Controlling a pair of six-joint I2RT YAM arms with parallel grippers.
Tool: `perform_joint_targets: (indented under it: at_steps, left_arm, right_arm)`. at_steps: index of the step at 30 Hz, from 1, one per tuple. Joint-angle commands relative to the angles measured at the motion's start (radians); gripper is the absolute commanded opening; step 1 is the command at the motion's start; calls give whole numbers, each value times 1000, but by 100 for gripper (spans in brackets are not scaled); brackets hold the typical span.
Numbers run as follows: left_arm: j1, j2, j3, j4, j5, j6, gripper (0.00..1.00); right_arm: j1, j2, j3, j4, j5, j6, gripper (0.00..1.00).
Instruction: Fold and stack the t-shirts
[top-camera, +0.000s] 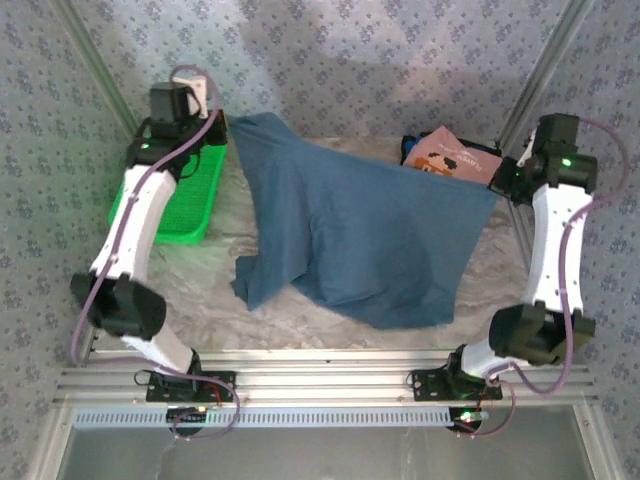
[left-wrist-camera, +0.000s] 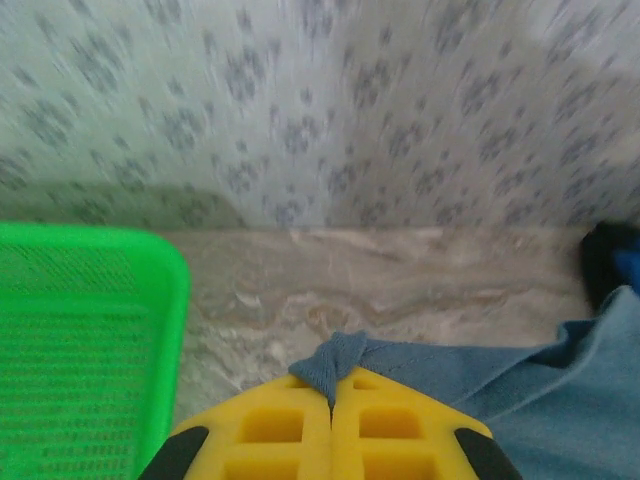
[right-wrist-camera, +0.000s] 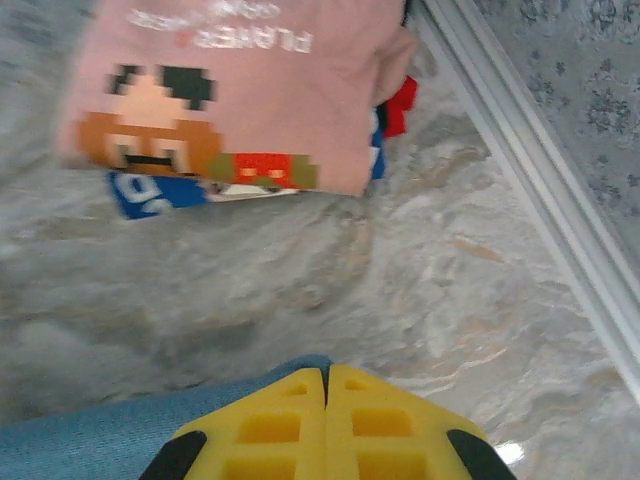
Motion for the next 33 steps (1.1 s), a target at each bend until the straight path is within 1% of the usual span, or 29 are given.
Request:
perform_joint_targets:
  at_steps: [1,5,7,8,9,11,13,15,17,20,25,27,28,30,33]
  left_arm:
    - [-12,124,89,93,-31,9,0]
    - [-62,352,333,-40,-109,112,0]
    - [-68,382,360,-61,-141,88,0]
    - [-68,362,339,-49,-153,64,0]
    - [-68,333,311,-32,-160,54,0]
    - [-65,226,220,37,-156,25,0]
    - [-59,131,201,50,-136,-5,0]
    - [-60,68,253,3,-109,-17,0]
    - [-66,9,322,-50,-98,-18,0]
    - [-71,-81,398,-90,-81,-31,0]
    - [-72,-233,478,-129,-60,-34,0]
    - [-72,-272,527,-155,-55,-25,0]
    - [-72,-295,546,-192,-55,-18,0]
    - [-72,-333,579,-213,-62,-8,0]
    - [-72,-370,643,-232,-73,17,0]
  right_arm:
    - [-4,125,-7,146,162,-76,0]
    - [19,292,75,189,255,-134,0]
    - [27,335,120,168,283,-143,0]
    - [28,332,128,163,274,-132,0]
    - [28,317,122,165,244,-122,0]
    - [27,262,111,167,160,-104,0]
    - [23,204,123,154,67,-73,0]
    - [4,141,140,140,-55,-14,0]
    - [-32,58,145,151,-212,88,0]
    - [-91,-61,140,192,-408,229,0]
    - [-105,-206,190,184,-546,362,0]
    - [-112,-245,226,178,-592,404,0]
    - [-117,-266,241,178,-614,456,0]
    - [-139,-297,272,185,-670,525,0]
    - [-199,-321,327,184,-788,612,0]
